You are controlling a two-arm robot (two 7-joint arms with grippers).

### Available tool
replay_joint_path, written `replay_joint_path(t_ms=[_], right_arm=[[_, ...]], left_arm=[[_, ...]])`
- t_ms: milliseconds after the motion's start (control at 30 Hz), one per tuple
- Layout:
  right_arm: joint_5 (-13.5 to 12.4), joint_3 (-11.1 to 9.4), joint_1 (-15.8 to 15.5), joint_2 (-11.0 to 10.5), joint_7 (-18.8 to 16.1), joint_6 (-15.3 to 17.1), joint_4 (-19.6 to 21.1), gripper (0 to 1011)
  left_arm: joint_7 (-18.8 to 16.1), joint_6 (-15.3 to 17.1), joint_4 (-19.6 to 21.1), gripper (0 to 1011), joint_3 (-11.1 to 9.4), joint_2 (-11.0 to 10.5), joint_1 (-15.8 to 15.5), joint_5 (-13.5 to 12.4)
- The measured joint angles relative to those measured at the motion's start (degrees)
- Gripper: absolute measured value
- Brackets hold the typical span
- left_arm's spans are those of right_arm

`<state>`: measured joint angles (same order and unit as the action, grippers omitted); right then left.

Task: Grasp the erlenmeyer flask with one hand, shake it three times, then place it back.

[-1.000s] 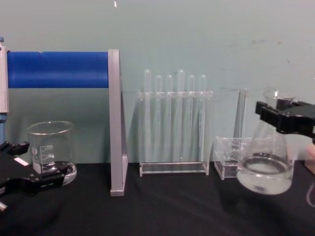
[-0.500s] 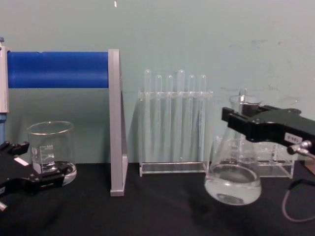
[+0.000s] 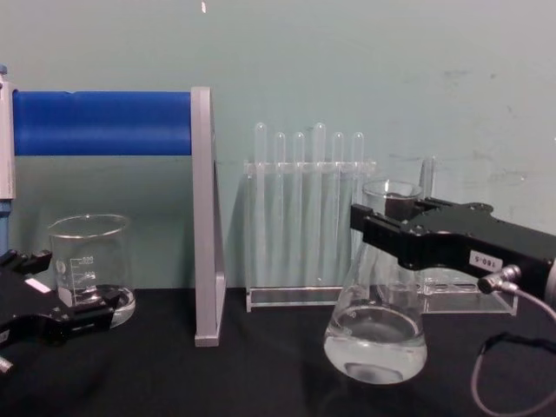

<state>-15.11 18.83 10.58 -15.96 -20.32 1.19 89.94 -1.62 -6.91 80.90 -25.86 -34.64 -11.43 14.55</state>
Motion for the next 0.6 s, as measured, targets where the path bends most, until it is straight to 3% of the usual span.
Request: replay_joint_path(t_ms=[600], right_arm=[[0.1, 1.2, 0.0, -0.3, 0.7, -1.3, -1.9, 449]], left_arm=[[0.0, 0.0, 0.0, 1001, 0.0, 0.0, 0.0, 0.0]])
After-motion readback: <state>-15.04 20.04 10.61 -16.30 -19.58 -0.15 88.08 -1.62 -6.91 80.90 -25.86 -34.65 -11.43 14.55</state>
